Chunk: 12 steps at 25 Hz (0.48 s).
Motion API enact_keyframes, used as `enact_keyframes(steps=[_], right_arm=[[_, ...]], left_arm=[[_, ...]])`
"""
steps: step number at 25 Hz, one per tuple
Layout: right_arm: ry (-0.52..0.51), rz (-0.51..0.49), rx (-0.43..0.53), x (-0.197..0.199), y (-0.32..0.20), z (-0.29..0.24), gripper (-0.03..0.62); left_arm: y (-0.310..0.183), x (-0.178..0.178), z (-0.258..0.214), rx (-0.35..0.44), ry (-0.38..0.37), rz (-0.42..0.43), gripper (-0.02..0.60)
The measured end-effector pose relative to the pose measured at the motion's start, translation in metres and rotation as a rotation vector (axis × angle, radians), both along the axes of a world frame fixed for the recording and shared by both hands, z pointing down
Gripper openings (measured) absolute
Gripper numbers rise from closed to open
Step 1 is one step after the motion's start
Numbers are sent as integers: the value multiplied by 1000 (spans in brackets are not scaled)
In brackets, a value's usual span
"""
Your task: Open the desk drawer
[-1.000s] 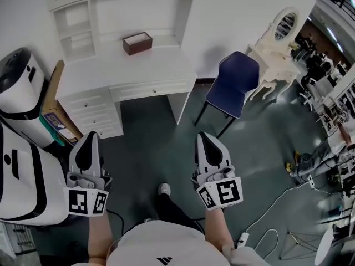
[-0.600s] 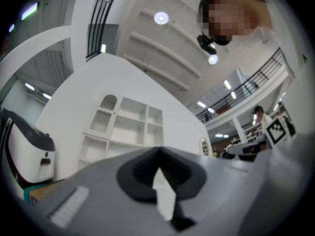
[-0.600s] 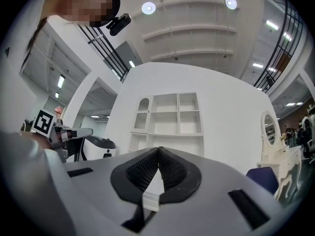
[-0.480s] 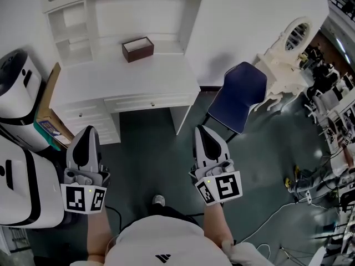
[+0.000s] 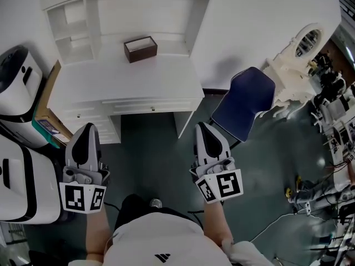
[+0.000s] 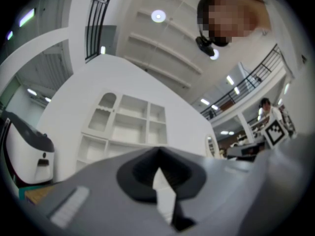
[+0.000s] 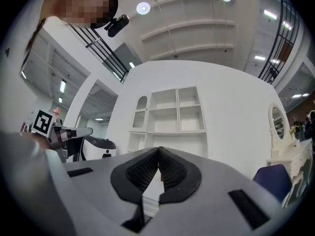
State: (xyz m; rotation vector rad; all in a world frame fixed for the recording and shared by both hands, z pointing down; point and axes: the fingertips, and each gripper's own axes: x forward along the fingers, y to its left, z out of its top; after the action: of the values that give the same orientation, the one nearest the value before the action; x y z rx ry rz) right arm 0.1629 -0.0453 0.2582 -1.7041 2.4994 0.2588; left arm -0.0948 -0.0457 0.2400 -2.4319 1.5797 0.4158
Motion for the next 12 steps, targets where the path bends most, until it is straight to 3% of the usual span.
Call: enact_keyframes(steps=[12], right_arm=[[-4,-3,-30,-25,-76,12,-12]], left_arm=[[-76,-24,8,-22,1,12,5]])
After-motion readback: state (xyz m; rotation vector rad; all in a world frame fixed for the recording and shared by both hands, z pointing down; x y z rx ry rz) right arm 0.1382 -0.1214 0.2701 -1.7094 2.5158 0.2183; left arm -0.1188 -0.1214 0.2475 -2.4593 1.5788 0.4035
